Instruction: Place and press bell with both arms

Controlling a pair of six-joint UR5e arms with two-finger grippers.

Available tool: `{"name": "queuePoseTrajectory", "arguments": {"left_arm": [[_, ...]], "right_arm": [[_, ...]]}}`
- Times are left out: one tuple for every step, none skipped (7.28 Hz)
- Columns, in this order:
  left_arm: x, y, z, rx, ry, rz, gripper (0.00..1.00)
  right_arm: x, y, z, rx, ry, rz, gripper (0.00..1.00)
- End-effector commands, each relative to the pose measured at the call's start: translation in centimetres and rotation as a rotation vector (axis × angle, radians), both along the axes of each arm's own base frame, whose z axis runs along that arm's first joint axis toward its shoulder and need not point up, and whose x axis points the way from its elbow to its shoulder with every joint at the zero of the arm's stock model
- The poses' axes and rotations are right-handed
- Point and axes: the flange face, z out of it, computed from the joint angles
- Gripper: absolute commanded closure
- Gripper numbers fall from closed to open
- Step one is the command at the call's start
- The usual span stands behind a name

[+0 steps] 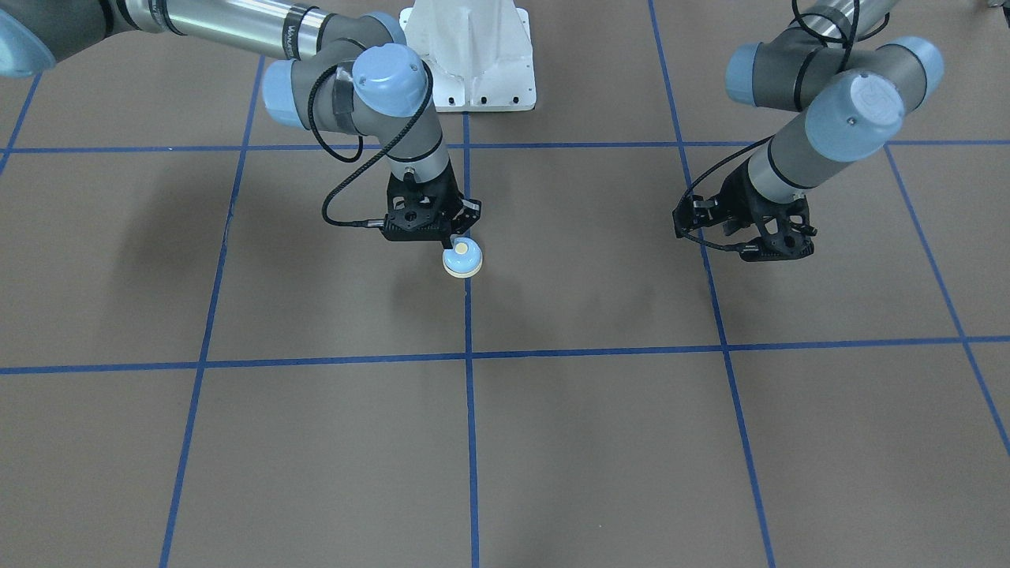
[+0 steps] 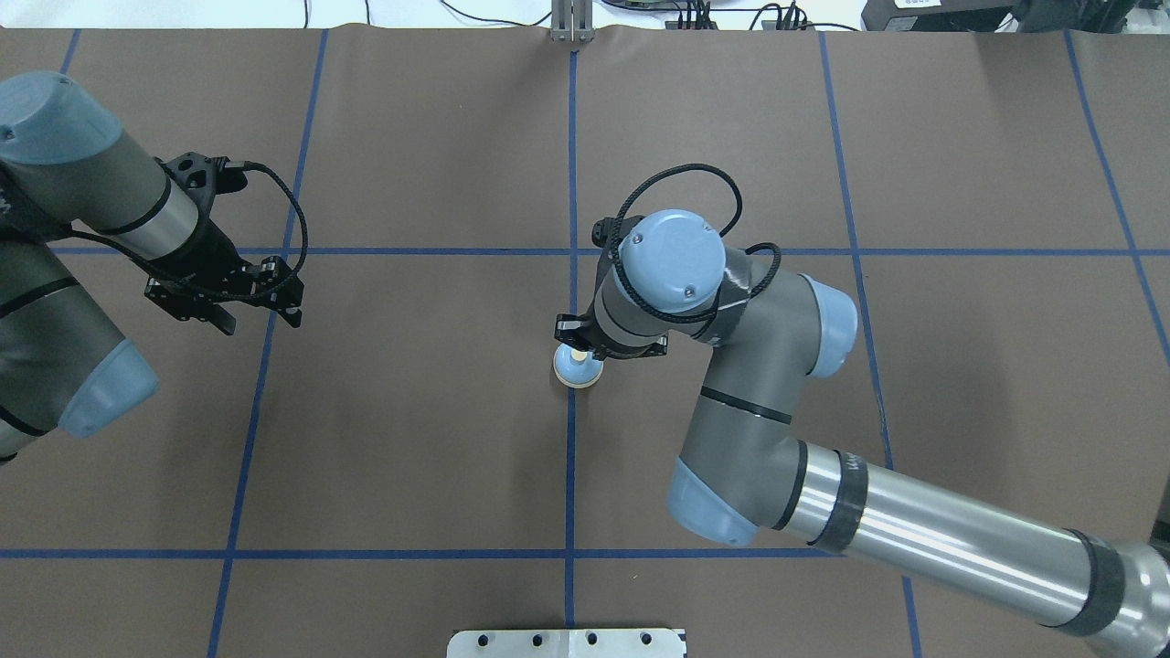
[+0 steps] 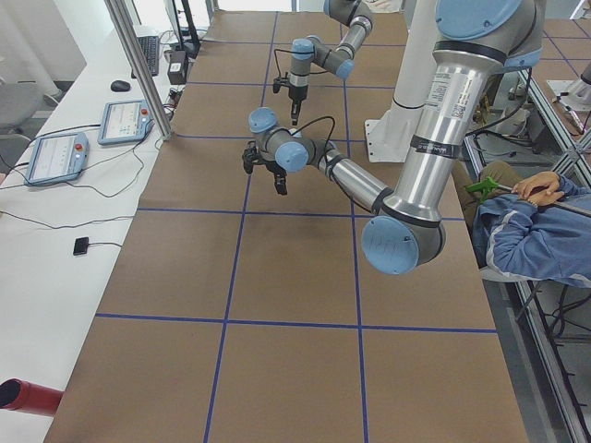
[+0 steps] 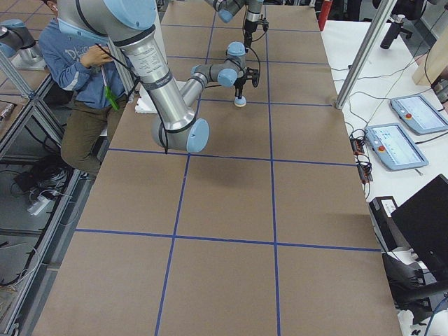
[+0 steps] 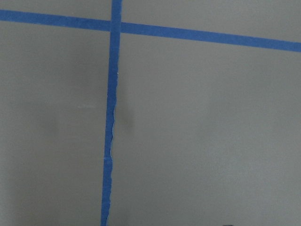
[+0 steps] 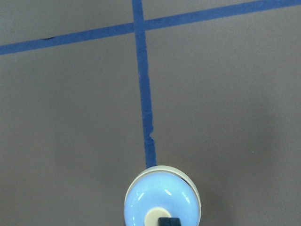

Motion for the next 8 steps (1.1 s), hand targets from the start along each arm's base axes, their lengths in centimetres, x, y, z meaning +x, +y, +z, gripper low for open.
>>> {"name": "queuePoseTrajectory", "arguments": {"left_arm": [[-0.6, -0.2, -0.2, 0.006, 0.004, -0.009, 0.16], [-1.4, 0.4, 0.4, 0.029, 0.003, 0.010, 0.16], [-3.9, 1.0, 2.0, 0.075, -0.001, 0.030, 0.16], [-6.2, 2.1, 3.5, 0.119, -0.006, 0.058, 0.16], [-8.5, 2.9, 4.8, 0.152, -0.014, 0.073, 0.16], [-12.2, 3.3, 7.5, 0.220, -0.031, 0.110, 0.16], [-16.5, 3.0, 10.5, 0.288, -0.052, 0.140, 0.16], [-20.8, 3.2, 13.1, 0.341, -0.071, 0.158, 0.15]], "right_arm": [[9.4, -0.5, 2.6, 0.014, -0.007, -0.021, 1.00], [13.9, -1.4, 5.2, 0.003, -0.004, -0.034, 1.00], [18.5, -3.0, 7.7, 0.011, 0.002, -0.057, 1.00], [22.9, -3.7, 11.3, 0.027, 0.028, -0.083, 1.00], [27.7, -3.2, 14.9, 0.059, 0.060, -0.107, 1.00], [33.3, -2.8, 19.1, 0.098, 0.097, -0.140, 1.00], [39.6, -2.5, 23.8, 0.127, 0.114, -0.187, 0.72], [45.1, -2.1, 28.2, 0.158, 0.124, -0.225, 0.48]]}}
